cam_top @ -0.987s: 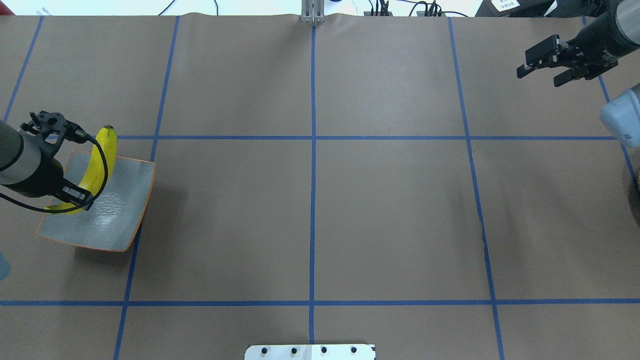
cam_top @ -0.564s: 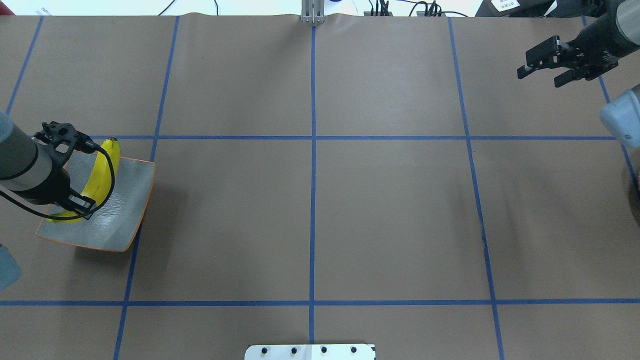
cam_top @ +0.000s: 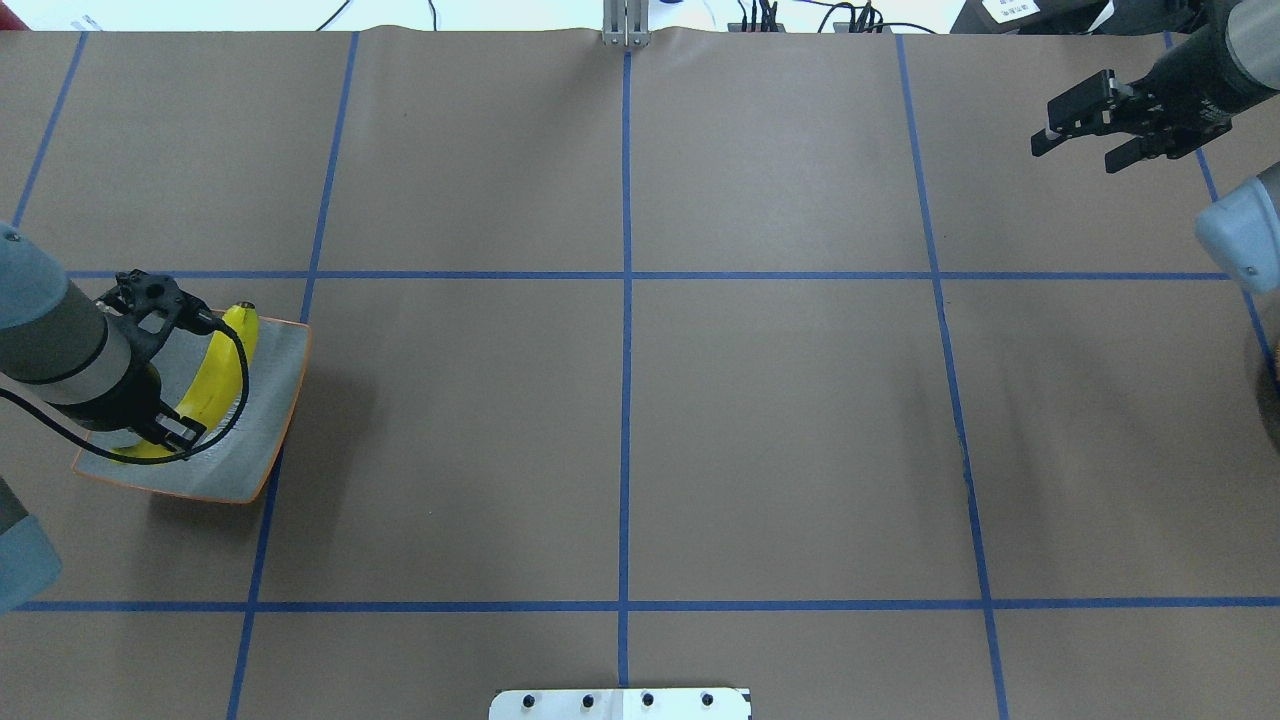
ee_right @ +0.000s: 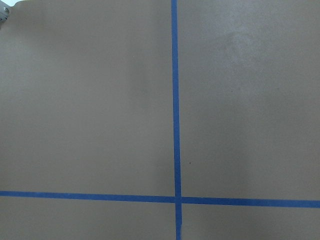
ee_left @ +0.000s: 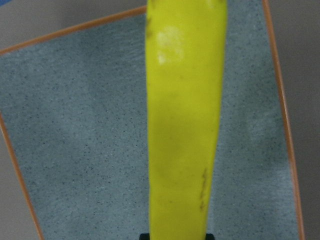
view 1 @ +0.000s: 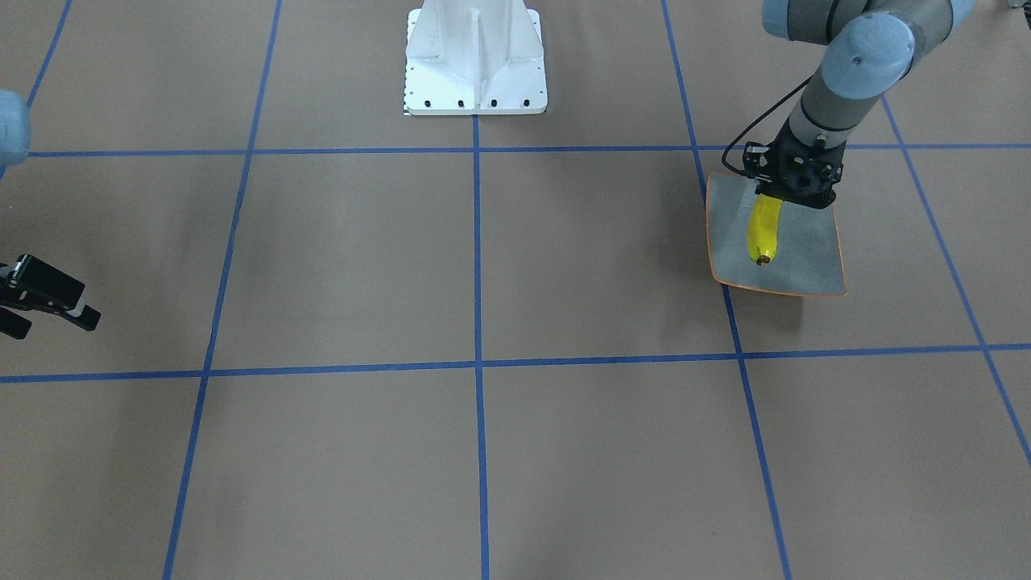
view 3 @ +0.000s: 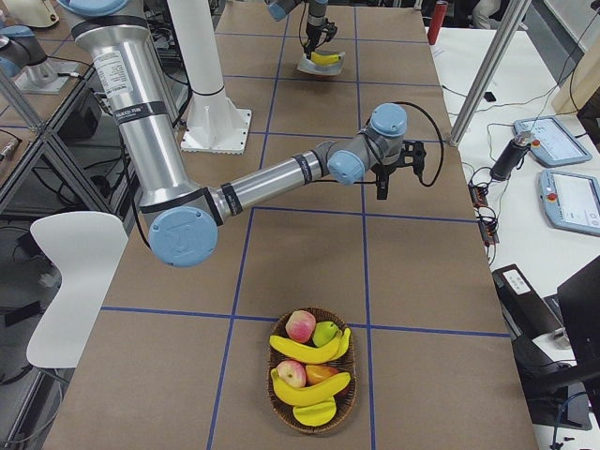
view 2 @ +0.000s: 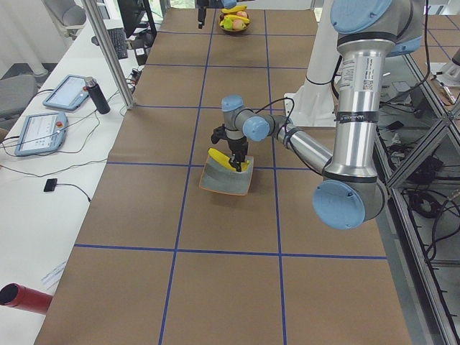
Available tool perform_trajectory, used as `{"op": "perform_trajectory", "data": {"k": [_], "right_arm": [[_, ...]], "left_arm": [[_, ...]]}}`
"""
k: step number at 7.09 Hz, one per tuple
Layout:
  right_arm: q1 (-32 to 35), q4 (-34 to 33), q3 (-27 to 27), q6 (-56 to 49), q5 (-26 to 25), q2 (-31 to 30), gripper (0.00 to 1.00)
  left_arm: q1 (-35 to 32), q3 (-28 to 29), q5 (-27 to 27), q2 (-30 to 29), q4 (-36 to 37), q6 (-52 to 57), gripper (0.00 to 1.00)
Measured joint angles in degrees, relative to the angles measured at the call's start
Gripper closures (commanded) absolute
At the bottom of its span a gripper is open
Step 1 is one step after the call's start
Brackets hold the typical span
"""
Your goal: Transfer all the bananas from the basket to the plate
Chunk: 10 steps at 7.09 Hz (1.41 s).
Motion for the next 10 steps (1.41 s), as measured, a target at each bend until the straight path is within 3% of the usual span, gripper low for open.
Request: {"op": "perform_trajectory", "data": {"k": [3, 5, 7, 10], "right_arm": [[0.03, -0.06, -0.15, 0.00, 0.16, 0.02, 0.01], [0.13, -0.05, -0.27, -0.02, 0.12, -0.01, 0.01], [1.54, -0.10, -1.11, -2.55, -0.20, -0.37, 0.01], [8.12, -3.86, -5.51, -21.55, -2.08, -3.17, 0.01]], "left_arm": [[-0.25, 0.70, 4.61, 0.61, -0.11, 6.24, 0.00], [-0.72, -0.48, 4.90, 0.58, -0.08, 6.80, 0.00], [-4.94, -2.06, -0.50, -0.35, 0.23, 6.86, 0.00], [-9.18, -1.82, -5.97, -6.85, 4.32, 6.28, 0.00]]}}
